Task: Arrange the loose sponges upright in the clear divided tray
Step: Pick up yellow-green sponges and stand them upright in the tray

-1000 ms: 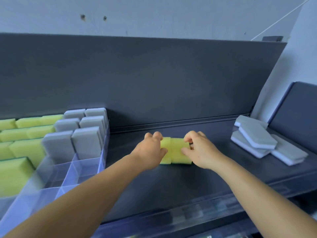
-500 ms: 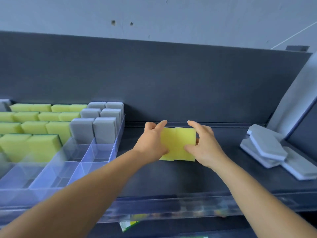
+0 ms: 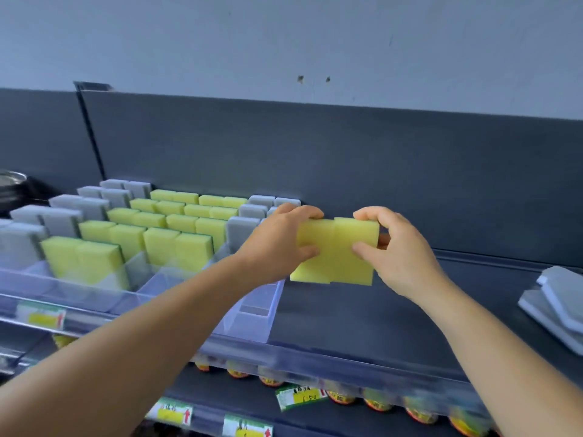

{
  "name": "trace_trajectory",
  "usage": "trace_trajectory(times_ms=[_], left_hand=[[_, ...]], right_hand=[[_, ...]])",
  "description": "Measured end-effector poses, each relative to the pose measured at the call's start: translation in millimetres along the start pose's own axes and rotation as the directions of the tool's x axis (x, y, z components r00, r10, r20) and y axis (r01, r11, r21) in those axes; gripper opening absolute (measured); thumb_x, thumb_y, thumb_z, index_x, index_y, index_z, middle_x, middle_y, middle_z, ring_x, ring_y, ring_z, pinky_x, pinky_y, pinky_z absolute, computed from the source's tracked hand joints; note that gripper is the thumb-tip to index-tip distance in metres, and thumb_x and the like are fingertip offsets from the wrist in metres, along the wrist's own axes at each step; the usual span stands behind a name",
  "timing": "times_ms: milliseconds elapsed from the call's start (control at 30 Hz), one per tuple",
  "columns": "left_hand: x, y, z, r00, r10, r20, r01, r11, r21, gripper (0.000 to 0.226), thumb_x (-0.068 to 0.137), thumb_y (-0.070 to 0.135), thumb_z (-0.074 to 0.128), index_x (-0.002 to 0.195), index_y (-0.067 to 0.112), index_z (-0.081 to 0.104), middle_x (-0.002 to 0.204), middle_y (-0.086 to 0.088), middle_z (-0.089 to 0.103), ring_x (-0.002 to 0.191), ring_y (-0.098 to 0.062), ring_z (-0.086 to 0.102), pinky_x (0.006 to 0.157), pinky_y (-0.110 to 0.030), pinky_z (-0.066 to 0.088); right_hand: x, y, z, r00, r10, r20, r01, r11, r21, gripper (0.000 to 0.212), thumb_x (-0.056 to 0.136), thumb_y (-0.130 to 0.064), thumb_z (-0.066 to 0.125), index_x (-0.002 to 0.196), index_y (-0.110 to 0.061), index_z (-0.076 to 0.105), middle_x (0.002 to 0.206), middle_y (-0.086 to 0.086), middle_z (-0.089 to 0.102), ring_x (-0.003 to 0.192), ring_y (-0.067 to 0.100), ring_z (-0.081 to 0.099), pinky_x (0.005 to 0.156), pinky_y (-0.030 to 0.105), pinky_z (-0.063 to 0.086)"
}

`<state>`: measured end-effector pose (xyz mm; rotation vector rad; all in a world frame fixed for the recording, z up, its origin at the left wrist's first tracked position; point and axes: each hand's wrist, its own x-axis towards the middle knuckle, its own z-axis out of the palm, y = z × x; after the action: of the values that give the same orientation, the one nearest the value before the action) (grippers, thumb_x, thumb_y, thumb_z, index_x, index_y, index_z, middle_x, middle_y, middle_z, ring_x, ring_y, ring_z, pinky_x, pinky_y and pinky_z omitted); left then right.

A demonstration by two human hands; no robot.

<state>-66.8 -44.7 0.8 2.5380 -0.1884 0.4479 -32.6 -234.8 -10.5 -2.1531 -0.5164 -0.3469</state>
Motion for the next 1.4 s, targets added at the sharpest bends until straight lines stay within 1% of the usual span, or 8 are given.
trace_trajectory(times_ms=[167, 300, 567, 700, 867, 1067, 1300, 1400], left_hand=[[-20.3, -31.1, -44.8, 0.999, -0.028, -0.032, 0.028, 1.000, 0.009, 0.051, 0.084, 0.021, 0.069, 0.130, 0.031, 0.051, 0.116, 0.003, 0.048, 0.075, -0.018, 0.050, 0.074, -0.026, 0.044], [-34.9, -66.0, -76.3, 0.997, -0.051, -0.058, 0.054, 0.997, 0.056, 0.048, 0.084, 0.021, 0.069, 0.127, 0.031, 0.052, 0.104, 0.006, 0.044, 0.066, -0.003, 0.044, 0.070, -0.023, 0.036], [-61.1, -145.1, -138.7, 0.990, -0.116, -0.078, 0.124, 0.986, 0.108, 0.044, 0.083, 0.021, 0.071, 0.123, 0.031, 0.054, 0.110, 0.002, 0.048, 0.071, -0.016, 0.048, 0.069, -0.025, 0.037], [-68.4, -180.6, -155.6, 0.987, -0.156, -0.046, 0.161, 0.976, 0.148, 0.043, 0.085, 0.023, 0.069, 0.123, 0.034, 0.053, 0.110, 0.005, 0.046, 0.067, -0.007, 0.046, 0.058, -0.024, 0.038], [-68.0, -202.8, -156.9, 0.986, -0.164, 0.041, 0.155, 0.975, 0.157, 0.047, 0.085, 0.023, 0.069, 0.127, 0.033, 0.051, 0.120, 0.002, 0.047, 0.087, -0.020, 0.053, 0.070, -0.028, 0.043], [-63.7, -210.0, -145.4, 0.991, -0.123, 0.044, 0.118, 0.989, 0.094, 0.045, 0.085, 0.020, 0.068, 0.125, 0.032, 0.051, 0.112, 0.003, 0.045, 0.085, -0.020, 0.052, 0.058, -0.021, 0.037], [-64.2, -215.6, -135.3, 0.990, -0.086, 0.110, 0.063, 0.978, 0.199, 0.048, 0.086, 0.022, 0.067, 0.128, 0.032, 0.048, 0.118, 0.001, 0.045, 0.089, -0.023, 0.055, 0.080, -0.033, 0.050], [-67.1, -217.8, -127.7, 0.992, -0.038, 0.117, -0.005, 0.939, 0.345, 0.051, 0.086, 0.026, 0.067, 0.132, 0.028, 0.046, 0.123, 0.001, 0.047, 0.106, -0.022, 0.051, 0.084, -0.034, 0.048]], right_hand=[[4.6, -42.7, 34.0, 0.998, -0.062, 0.026, 0.061, 0.998, 0.014, 0.043, 0.083, -0.017, 0.067, 0.120, -0.036, 0.057, 0.112, -0.009, 0.050, 0.094, 0.016, 0.057, 0.072, 0.023, 0.042], [7.3, -76.8, 69.3, 0.994, -0.097, 0.050, 0.096, 0.995, 0.021, 0.039, 0.082, -0.015, 0.067, 0.114, -0.034, 0.058, 0.109, -0.008, 0.051, 0.091, 0.015, 0.058, 0.069, 0.015, 0.042], [11.8, -132.5, 140.1, 0.992, -0.100, 0.071, 0.096, 0.993, 0.067, 0.035, 0.081, -0.014, 0.069, 0.110, -0.029, 0.058, 0.104, -0.009, 0.055, 0.088, 0.020, 0.062, 0.078, 0.033, 0.052], [14.4, -145.4, 171.5, 0.987, -0.099, 0.125, 0.093, 0.994, 0.057, 0.034, 0.080, -0.015, 0.069, 0.108, -0.030, 0.057, 0.109, -0.005, 0.058, 0.087, 0.022, 0.061, 0.072, 0.028, 0.047], [14.8, -147.3, 197.5, 0.982, -0.072, 0.174, 0.077, 0.997, -0.023, 0.034, 0.080, -0.018, 0.070, 0.107, -0.032, 0.055, 0.115, -0.004, 0.055, 0.088, 0.020, 0.058, 0.075, 0.027, 0.046], [16.8, -150.1, 211.8, 0.986, -0.042, 0.164, 0.064, 0.990, -0.127, 0.038, 0.081, -0.019, 0.068, 0.116, -0.027, 0.056, 0.115, -0.004, 0.050, 0.085, 0.014, 0.049, 0.076, 0.024, 0.038], [13.8, -149.3, 218.2, 0.982, -0.002, 0.187, 0.044, 0.974, -0.224, 0.036, 0.082, -0.019, 0.067, 0.116, -0.025, 0.053, 0.122, -0.004, 0.051, 0.101, 0.018, 0.053, 0.084, 0.028, 0.042], [7.8, -148.5, 223.5, 0.980, 0.001, 0.199, 0.063, 0.948, -0.313, 0.035, 0.084, -0.019, 0.065, 0.116, -0.025, 0.050, 0.123, -0.004, 0.048, 0.103, 0.021, 0.053, 0.088, 0.033, 0.045]])
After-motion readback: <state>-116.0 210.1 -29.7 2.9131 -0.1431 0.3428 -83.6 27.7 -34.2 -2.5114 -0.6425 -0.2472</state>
